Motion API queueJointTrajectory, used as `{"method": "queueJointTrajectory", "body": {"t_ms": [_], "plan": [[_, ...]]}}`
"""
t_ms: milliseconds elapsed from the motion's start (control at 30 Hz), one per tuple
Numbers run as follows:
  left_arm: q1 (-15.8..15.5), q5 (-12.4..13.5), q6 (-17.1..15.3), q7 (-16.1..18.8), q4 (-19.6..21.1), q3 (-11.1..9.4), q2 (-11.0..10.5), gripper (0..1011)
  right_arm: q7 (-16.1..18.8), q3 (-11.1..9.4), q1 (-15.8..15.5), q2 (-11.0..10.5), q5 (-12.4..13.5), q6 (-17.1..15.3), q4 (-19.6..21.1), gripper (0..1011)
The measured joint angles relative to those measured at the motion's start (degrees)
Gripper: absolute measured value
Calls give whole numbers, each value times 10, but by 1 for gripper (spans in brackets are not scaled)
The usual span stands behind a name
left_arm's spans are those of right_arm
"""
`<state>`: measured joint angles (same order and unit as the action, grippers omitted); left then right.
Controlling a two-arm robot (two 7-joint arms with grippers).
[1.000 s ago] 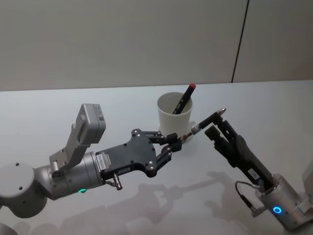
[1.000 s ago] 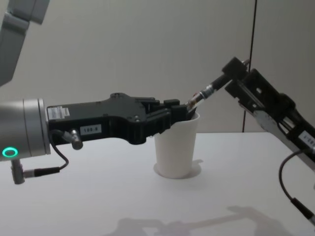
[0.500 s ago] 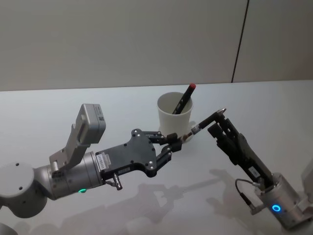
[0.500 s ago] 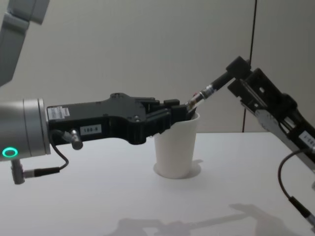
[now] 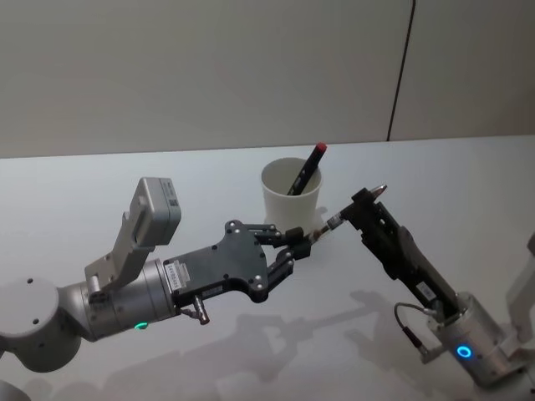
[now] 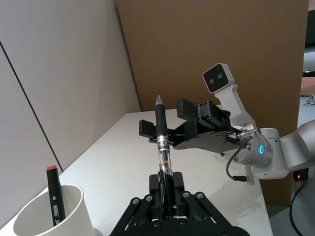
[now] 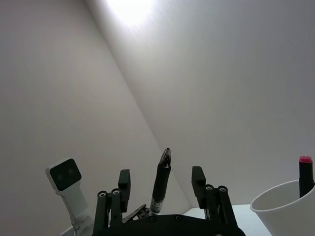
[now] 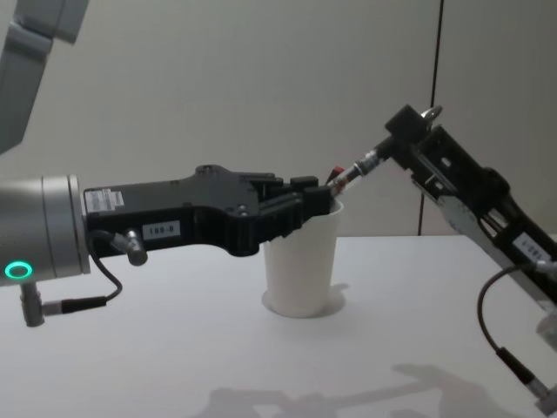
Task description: Place the pen into the pen holder.
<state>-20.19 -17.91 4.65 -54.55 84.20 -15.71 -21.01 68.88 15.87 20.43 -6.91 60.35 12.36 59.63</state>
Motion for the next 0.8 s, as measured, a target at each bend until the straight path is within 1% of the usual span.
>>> {"method": "queueJointTrajectory", "body": {"t_ms": [67, 100, 200, 233, 300, 333, 367, 400, 433, 467, 500, 533, 700, 800], "plan": [[0, 0, 0, 0, 0, 0, 0, 170, 0, 1, 1, 1, 0, 0, -2, 748], [0, 0, 0, 0, 0, 0, 0, 170, 0, 1, 2, 1, -1, 0, -3, 748], [0, 0, 0, 0, 0, 0, 0, 170, 0, 2, 5, 3, -1, 0, -6, 633], [0, 0, 0, 0, 0, 0, 0, 170, 0, 3, 5, 3, -1, 0, -7, 633], [0, 0, 0, 0, 0, 0, 0, 170, 0, 3, 6, 3, -1, 1, -8, 550], [0, 0, 0, 0, 0, 0, 0, 170, 0, 4, 6, 4, -1, 1, -8, 534], [0, 0, 0, 0, 0, 0, 0, 170, 1, 4, 7, 4, -1, 1, -9, 464], [0, 0, 0, 0, 0, 0, 0, 170, 1, 5, 8, 5, -1, 1, -9, 425], [0, 0, 0, 0, 0, 0, 0, 170, 1, 6, 8, 5, 0, 2, -10, 403], [0, 0, 0, 0, 0, 0, 0, 170, 1, 6, 9, 5, 0, 2, -10, 403], [0, 0, 0, 0, 0, 0, 0, 170, 1, 6, 9, 6, 0, 3, -11, 339], [0, 0, 0, 0, 0, 0, 0, 170, 1, 6, 9, 6, 0, 3, -11, 301], [0, 0, 0, 0, 0, 0, 0, 170, 1, 9, 11, 7, 1, 5, -12, 165], [0, 0, 0, 0, 0, 0, 0, 170, 2, 10, 11, 7, 2, 6, -12, 132]]}}
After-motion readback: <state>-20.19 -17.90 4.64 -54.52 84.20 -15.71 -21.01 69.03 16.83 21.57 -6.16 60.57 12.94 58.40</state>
